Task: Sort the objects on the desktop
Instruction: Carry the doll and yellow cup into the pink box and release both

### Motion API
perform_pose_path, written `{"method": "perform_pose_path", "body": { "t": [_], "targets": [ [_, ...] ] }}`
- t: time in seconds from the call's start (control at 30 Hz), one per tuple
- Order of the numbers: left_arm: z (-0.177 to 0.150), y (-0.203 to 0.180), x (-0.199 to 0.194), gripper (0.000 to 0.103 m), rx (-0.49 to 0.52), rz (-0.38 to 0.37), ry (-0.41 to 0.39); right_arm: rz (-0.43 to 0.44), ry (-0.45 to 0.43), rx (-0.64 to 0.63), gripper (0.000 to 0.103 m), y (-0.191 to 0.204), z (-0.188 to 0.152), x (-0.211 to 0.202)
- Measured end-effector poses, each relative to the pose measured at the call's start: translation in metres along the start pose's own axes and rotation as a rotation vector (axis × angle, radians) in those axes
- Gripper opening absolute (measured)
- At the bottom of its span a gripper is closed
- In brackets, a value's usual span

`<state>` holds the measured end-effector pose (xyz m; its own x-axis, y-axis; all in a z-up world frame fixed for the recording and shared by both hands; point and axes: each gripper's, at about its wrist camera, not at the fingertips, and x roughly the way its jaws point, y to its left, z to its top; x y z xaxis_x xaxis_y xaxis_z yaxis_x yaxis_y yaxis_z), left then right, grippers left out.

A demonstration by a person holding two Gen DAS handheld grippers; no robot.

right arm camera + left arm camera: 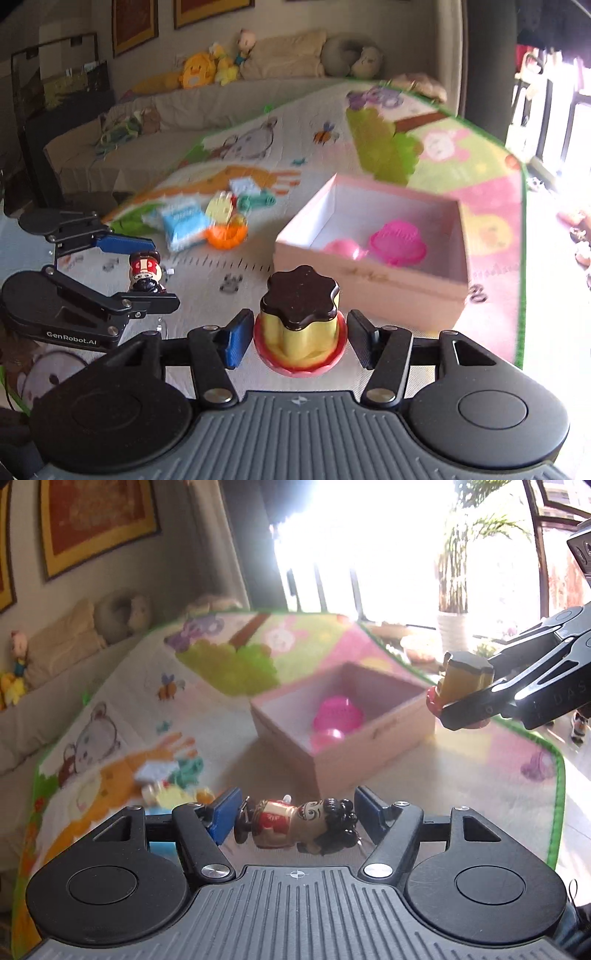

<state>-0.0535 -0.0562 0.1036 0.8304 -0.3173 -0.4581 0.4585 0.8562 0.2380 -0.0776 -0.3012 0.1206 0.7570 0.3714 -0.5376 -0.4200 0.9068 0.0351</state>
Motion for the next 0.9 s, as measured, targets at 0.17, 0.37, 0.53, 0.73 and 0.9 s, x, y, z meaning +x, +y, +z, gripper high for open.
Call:
{"method": "perform_pose_path", "body": {
  "t": [0.17,0.37,0.53,0.73,0.9],
  "targets": [
    [0.065,-0.005,0.016,0.073,0.066,0.034,-0.155,-0.094,-0.158,-0.006,0.056,-0.023,0.051,-0.029],
    [0.105,-0.002,0.081,0.073,0.050,0.026,-0.170,-0.145,-0.155,0.027,0.042,-0.059,0.083,0.010],
    [0.108,0.029,0.136,0.089,-0.136,-0.031,-0.079,-0.148,-0.089,0.102,0.043,-0.088,0.090,0.068],
    [0.048,0.054,0.120,0.098,-0.153,0.023,-0.017,-0.151,-0.030,0.137,0.044,-0.099,0.071,0.095],
    [-0.006,0.065,0.099,0.100,-0.156,0.068,0.069,-0.141,0.031,0.137,0.046,-0.089,0.064,0.109]
  ]
}}
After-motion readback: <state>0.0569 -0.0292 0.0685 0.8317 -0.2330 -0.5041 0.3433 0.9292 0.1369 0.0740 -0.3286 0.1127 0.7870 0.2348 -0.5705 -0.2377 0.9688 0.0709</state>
